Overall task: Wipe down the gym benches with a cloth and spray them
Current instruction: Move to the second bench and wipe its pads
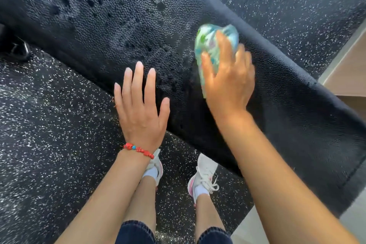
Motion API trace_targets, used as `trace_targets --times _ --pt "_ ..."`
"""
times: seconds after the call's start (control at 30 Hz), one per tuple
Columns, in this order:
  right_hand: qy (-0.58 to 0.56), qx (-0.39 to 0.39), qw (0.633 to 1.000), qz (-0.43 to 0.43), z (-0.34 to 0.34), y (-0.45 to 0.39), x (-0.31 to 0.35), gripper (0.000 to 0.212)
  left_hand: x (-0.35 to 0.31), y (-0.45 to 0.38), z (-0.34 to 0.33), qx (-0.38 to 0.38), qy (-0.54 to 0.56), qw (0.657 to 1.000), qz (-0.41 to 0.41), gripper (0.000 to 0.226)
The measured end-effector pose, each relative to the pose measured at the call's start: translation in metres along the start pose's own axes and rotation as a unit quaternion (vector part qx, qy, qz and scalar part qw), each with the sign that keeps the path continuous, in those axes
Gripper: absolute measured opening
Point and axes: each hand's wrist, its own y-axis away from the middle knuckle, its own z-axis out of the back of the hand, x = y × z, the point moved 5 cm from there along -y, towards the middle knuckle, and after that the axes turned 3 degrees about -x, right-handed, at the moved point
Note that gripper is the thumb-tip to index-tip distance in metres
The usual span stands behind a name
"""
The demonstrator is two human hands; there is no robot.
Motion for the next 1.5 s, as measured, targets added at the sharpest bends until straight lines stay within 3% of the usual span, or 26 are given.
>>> trace_targets --times 0.13,0.23,0.33,0.43,0.53,0.6,0.67,0.8,0.9,1.0,1.1,1.2,1.33,1.43,1.5 --pt "-0.013 0.068 0.992 0.106 0.006 0.064 0.032 0.038 0.004 -0.003 0.008 0.005 0.006 1.000 -0.006 0.048" --pt "0.003 0.063 0.987 0.150 0.004 0.053 0.031 0.036 0.017 -0.009 0.014 0.000 0.006 1.000 -0.010 0.049" --pt "0.014 0.011 0.999 0.046 -0.006 -0.009 0.024 0.034 0.042 -0.020 0.019 -0.013 -0.001 1.000 0.003 0.048" --pt "-0.014 0.028 0.998 -0.048 -0.022 -0.060 0.022 0.043 0.064 -0.034 0.017 -0.010 -0.001 1.000 0.018 0.049" --pt "0.009 0.012 0.999 -0.049 -0.018 -0.045 0.032 0.041 0.072 -0.042 0.014 -0.003 -0.005 1.000 0.010 0.051" --pt "0.038 0.007 0.999 -0.001 -0.012 -0.004 0.051 0.037 0.071 -0.044 0.013 0.000 -0.003 1.000 0.006 0.052" --pt "0.013 0.059 0.997 0.053 -0.008 0.038 0.070 0.037 0.071 -0.043 0.013 0.000 -0.001 1.000 0.007 0.052" --pt "-0.008 0.071 0.990 0.121 -0.007 0.041 0.071 0.035 0.074 -0.043 0.013 0.009 0.000 1.000 -0.002 0.053" --pt "0.036 0.024 0.997 0.056 -0.017 -0.013 0.063 0.034 0.075 -0.043 0.013 0.014 0.003 1.000 -0.001 0.053" --pt "-0.019 0.020 0.999 -0.040 -0.031 -0.079 0.056 0.041 0.074 -0.043 0.012 0.017 0.004 1.000 -0.002 0.052" --pt "-0.018 0.027 0.999 -0.043 -0.038 -0.095 0.056 0.045 0.076 -0.043 0.013 0.024 -0.001 1.000 -0.006 0.052" --pt "0.016 0.020 0.999 0.032 -0.029 -0.045 0.079 0.040 0.075 -0.045 0.016 0.037 -0.002 0.999 -0.010 0.051" --pt "-0.045 0.084 0.982 0.161 -0.022 0.012 0.108 0.035 0.078 -0.049 0.024 0.031 0.031 0.999 0.008 0.047" --pt "-0.028 0.069 0.969 0.237 -0.024 -0.014 0.100 0.034 0.085 -0.056 0.030 0.015 0.028 0.999 0.029 0.046" --pt "0.006 0.036 0.978 0.203 -0.033 -0.055 0.092 0.035 0.096 -0.063 0.031 0.000 0.017 0.998 0.056 0.046"
